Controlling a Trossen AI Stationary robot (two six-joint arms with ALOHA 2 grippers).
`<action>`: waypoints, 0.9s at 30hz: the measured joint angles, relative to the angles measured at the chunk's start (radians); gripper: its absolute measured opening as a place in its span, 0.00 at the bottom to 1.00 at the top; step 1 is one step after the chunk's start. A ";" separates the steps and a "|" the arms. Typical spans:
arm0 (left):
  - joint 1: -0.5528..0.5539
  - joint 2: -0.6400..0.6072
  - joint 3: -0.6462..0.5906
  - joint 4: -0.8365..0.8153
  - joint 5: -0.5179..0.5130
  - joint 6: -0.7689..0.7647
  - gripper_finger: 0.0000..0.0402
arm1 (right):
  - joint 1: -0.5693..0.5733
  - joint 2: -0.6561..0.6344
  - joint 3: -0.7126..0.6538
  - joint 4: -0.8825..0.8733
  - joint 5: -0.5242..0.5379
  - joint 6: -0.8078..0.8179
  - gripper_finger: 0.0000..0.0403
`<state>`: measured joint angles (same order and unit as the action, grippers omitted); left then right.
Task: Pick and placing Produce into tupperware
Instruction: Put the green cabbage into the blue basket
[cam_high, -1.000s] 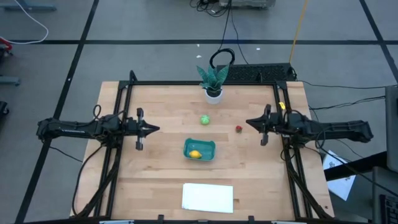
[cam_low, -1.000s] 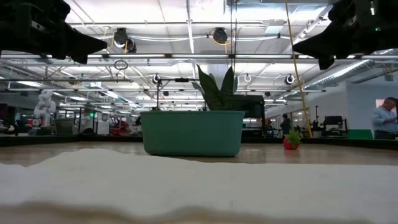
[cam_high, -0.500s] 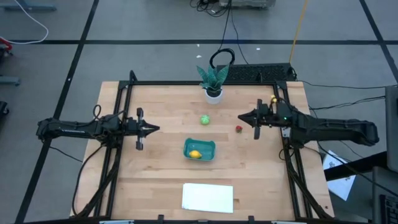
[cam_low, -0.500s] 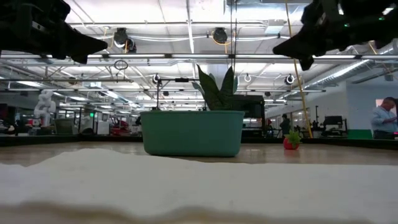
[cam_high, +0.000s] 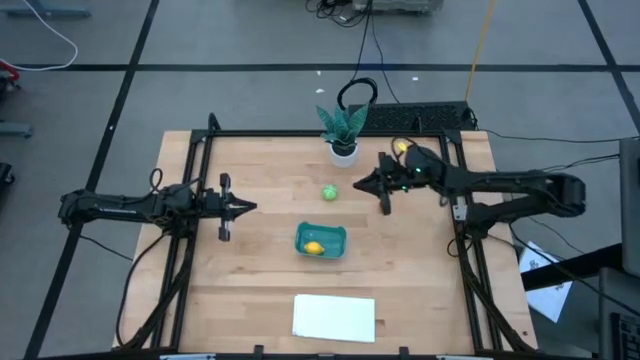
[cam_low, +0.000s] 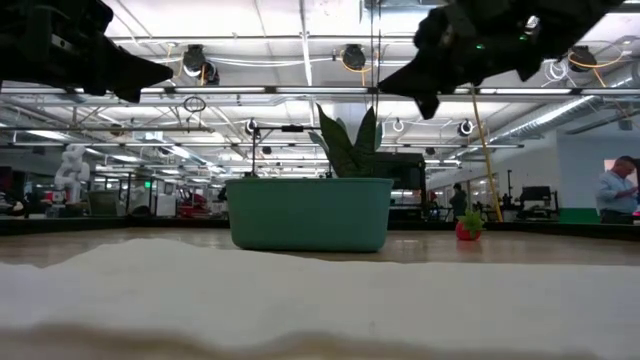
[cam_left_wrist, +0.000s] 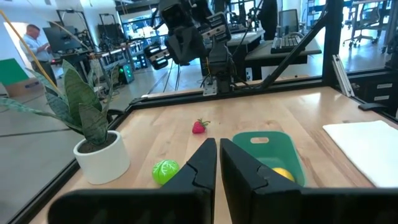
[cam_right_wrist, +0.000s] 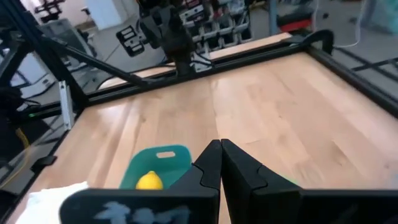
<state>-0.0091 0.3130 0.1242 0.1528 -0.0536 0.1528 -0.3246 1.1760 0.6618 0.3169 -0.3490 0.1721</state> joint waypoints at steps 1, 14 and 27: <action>0.000 0.000 0.000 0.000 0.000 0.000 0.06 | 0.000 0.023 0.019 -0.005 -0.018 -0.005 0.00; 0.000 0.001 0.000 -0.011 0.000 0.000 0.06 | 0.000 0.249 0.312 -0.351 -0.074 -0.293 0.00; 0.000 0.001 0.000 -0.030 0.001 0.005 0.06 | 0.016 0.426 0.533 -0.572 -0.072 -0.547 0.00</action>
<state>-0.0090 0.3141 0.1242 0.1227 -0.0528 0.1583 -0.3084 1.6017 1.1949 -0.2552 -0.4206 -0.3747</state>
